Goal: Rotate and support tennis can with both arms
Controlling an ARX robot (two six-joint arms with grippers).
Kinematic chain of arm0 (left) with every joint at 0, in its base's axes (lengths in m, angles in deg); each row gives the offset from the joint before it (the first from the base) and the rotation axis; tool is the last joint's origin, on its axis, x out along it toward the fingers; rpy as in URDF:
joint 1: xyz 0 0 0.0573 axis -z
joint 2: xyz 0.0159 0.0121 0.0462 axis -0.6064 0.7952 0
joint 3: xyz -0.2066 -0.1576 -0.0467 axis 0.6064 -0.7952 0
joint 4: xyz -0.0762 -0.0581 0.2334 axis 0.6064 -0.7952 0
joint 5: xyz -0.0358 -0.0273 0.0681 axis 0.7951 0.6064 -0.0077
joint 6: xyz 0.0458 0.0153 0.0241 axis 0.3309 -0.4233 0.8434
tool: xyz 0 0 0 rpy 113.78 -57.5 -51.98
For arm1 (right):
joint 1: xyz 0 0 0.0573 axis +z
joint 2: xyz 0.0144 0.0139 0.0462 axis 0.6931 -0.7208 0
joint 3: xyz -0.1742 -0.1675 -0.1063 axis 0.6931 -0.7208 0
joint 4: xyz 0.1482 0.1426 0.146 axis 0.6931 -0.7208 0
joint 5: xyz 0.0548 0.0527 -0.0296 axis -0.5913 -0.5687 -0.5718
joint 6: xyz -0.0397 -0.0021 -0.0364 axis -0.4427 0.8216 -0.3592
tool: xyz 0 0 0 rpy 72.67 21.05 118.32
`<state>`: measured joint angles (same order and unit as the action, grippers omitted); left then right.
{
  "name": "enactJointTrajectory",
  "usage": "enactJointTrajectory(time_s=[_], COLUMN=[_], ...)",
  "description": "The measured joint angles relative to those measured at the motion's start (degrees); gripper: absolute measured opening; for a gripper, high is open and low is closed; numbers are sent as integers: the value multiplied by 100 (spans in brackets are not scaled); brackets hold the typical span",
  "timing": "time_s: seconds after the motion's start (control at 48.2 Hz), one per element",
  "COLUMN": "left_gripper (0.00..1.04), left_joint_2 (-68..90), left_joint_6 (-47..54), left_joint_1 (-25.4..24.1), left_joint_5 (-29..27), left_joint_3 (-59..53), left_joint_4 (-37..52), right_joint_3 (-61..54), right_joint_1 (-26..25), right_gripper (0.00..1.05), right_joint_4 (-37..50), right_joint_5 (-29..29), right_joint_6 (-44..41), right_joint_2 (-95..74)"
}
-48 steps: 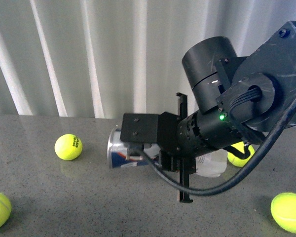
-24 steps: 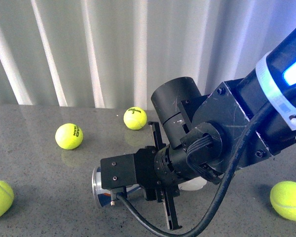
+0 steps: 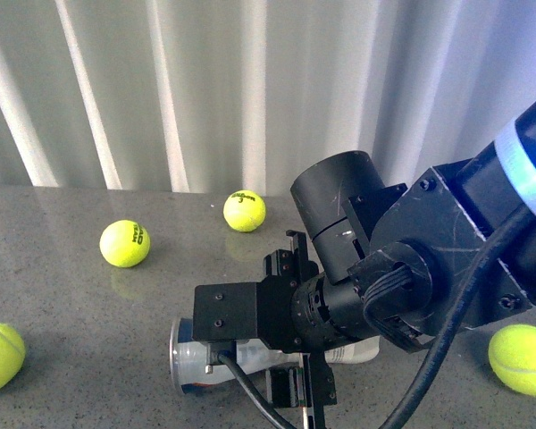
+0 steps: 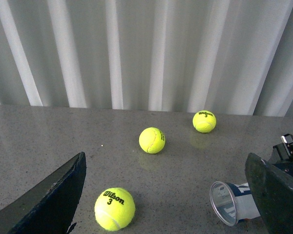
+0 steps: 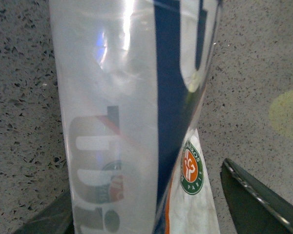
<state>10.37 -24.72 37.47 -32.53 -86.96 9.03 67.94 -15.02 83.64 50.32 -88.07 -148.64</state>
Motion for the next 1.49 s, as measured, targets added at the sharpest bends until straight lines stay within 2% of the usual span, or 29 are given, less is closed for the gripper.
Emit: enactJointTrajectory(time_s=[0.145, 0.187, 0.415, 0.561, 0.644, 0.685, 0.727, 0.83, 0.913, 1.017, 1.038, 1.059, 1.1, 1.142, 1.163, 1.204, 1.266, 1.495], left_gripper=[98, 98, 98, 98, 98, 98, 98, 98, 98, 98, 98, 98, 98, 98, 98, 98, 98, 98], left_joint_2=[0, 0, 0, -2, 0, -2, -2, -2, -2, 0, 0, 0, 0, -2, -2, 0, -2, 0], left_joint_6=[0, -2, 0, 0, 0, 0, 0, -2, 0, 0, 0, -2, 0, 0, -2, -2, -2, 0], left_joint_1=[0, 0, 0, 0, 0, 0, 0, 0, 0, 0, 0, 0, 0, 0, 0, 0, 0, 0], left_joint_5=[0, 0, 0, 0, 0, 0, 0, 0, 0, 2, 2, 0, 2, 4, -22, -20, -17, 2], left_joint_3=[0, 0, 0, 0, 0, 0, 0, 0, 0, 0, 0, 0, 0, 0, 0, 0, 0, 0], left_joint_4=[0, 0, 0, 0, 0, 0, 0, 0, 0, 0, 0, 0, 0, 0, 0, 0, 0, 0], right_joint_3=[-170, -203, -496, -586, -717, -811, -918, -970, -973, -1016, -1220, -1320, -1749, -2347, -2575, -3069, -3447, -4677], right_joint_1=[44, 50, 96, 72, 7, -44, -122, -245, -332, -345, -297, -286, -271, -313, -356, -533, -715, -1331], right_gripper=[96, 100, 98, 98, 98, 98, 98, 98, 98, 97, 93, 92, 85, 76, 72, 63, 55, 17], right_joint_4=[127, 144, 164, 203, 372, 533, 682, 675, 675, 728, 1351, 1637, 2765, 3963, 4341, 5049, 5429, 5595], right_joint_5=[-107, -127, -358, -450, -424, -251, 199, 866, 951, 1054, 1585, 1810, 2669, 3335, 3477, 3521, 3440, 2916], right_joint_6=[240, 293, 960, 1919, 2745, 3316, 4028, 5169, 5751, 6083, 6229, 6275, 6389, 6509, 6537, 6590, 6638, 6688], right_joint_2=[341, 400, 909, 1355, 1738, 1934, 2177, 2450, 2507, 2479, 2424, 2420, 2402, 2479, 2544, 2800, 3132, 4205])
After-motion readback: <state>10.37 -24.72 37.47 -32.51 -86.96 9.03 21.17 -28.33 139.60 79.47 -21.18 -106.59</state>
